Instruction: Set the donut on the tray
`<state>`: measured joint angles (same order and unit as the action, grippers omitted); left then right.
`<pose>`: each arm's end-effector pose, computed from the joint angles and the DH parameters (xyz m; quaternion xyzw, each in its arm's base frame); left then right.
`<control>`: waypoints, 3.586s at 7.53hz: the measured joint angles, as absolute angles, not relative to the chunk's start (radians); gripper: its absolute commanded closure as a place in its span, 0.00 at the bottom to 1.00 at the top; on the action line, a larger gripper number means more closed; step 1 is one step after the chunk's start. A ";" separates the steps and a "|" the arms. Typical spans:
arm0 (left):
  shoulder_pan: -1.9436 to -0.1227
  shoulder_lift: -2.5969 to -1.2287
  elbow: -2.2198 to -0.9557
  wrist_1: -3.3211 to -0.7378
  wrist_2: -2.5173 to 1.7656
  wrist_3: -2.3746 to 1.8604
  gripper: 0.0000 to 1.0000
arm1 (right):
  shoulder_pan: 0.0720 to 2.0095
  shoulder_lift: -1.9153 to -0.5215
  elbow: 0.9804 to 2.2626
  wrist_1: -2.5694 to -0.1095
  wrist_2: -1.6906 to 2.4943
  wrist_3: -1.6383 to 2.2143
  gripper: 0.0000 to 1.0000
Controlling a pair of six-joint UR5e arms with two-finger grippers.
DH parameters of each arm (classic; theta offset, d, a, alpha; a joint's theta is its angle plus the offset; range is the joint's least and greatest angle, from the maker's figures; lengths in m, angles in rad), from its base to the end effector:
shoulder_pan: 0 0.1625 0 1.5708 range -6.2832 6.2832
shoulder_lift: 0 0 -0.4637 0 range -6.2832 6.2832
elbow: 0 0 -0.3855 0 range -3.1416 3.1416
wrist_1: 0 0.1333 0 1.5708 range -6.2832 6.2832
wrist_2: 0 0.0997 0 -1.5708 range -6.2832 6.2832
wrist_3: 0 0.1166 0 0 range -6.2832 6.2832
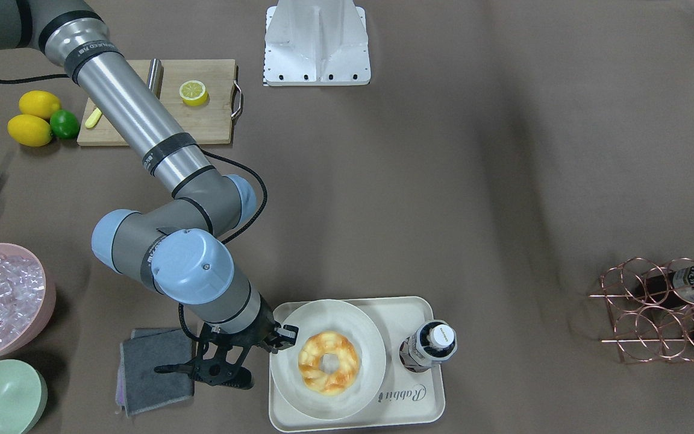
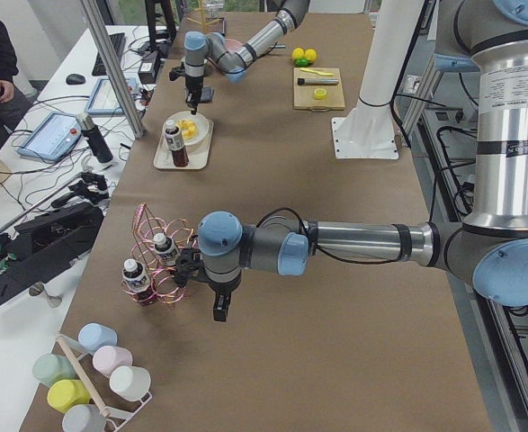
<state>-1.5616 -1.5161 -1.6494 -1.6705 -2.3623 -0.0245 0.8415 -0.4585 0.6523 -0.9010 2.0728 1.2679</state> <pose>-0.0460 -0.4695 0.6853 0.0505 0.3857 0.0168 0.9211 -0.5665 -0.7498 0.2841 0.0299 -0.4630 0.1339 0.8757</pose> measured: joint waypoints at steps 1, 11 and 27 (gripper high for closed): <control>-1.562 -1.516 -1.650 -1.670 -2.362 -0.025 0.01 | 0.838 -0.448 0.634 -0.894 2.060 1.269 1.00; -1.562 -1.515 -1.650 -1.670 -2.362 -0.023 0.01 | 0.853 -0.465 0.721 -0.975 2.069 1.243 0.41; -1.562 -1.506 -1.664 -1.671 -2.362 -0.024 0.01 | 1.494 -1.810 1.950 -1.548 2.343 0.212 0.00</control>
<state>-1.5616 -1.5064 -1.6636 -1.6705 -2.3623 -0.0238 1.4936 -1.8099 1.9502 -1.5485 2.3431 0.2123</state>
